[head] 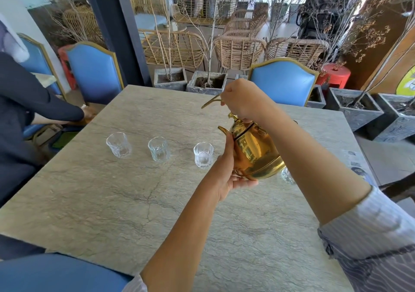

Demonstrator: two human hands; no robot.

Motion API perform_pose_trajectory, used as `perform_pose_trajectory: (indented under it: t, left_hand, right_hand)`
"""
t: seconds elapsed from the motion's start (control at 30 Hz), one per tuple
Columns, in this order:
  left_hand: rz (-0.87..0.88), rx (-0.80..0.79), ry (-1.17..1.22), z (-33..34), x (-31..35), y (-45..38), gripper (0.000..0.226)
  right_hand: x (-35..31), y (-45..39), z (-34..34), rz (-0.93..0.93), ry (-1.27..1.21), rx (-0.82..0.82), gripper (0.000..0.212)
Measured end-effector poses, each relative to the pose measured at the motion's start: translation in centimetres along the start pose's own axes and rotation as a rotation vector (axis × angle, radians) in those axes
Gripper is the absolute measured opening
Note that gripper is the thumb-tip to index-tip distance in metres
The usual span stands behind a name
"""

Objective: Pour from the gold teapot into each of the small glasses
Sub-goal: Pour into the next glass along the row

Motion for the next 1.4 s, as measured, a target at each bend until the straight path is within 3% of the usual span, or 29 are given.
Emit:
perform_pose_trajectory:
  t: [0.5, 0.9, 1.03, 1.2, 1.4]
  left_hand:
    - [-0.088, 0.085, 0.0, -2.2, -1.7, -2.3, 0.087]
    - [-0.106, 0.196, 0.011, -6.1, -2.7, -4.3, 0.077]
    - [-0.111, 0.215, 0.02, -7.6, -2.7, -4.4, 0.082]
    - [-0.116, 0.223, 0.041, -9.6, -2.0, -4.1, 0.105]
    - [-0.116, 0.216, 0.065, -12.6, -0.6, -3.0, 0.105]
  right_hand:
    - [3.0, 1.5, 3.6, -0.003, -0.063, 0.14, 0.039]
    - [4.1, 2.6, 7.8, 0.017, -0.228, 0.272, 0.031]
    - [3.7, 2.3, 8.9, 0.029, -0.26, 0.303, 0.032]
    - [1.9, 1.1, 9.6, 0.024, -0.278, 0.318, 0.032]
    - [-1.1, -1.0, 10.3, 0.002, -0.307, 0.296, 0.029]
Point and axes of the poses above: each hand's wrist, its own y-axis away from the middle knuckle, its own z-axis out of the palm, x = y × z, the point moved 1 cm from there along -y, towards the middle knuckle, and after that the axes turned 13 degrees about -z, right-handed, at the moved point
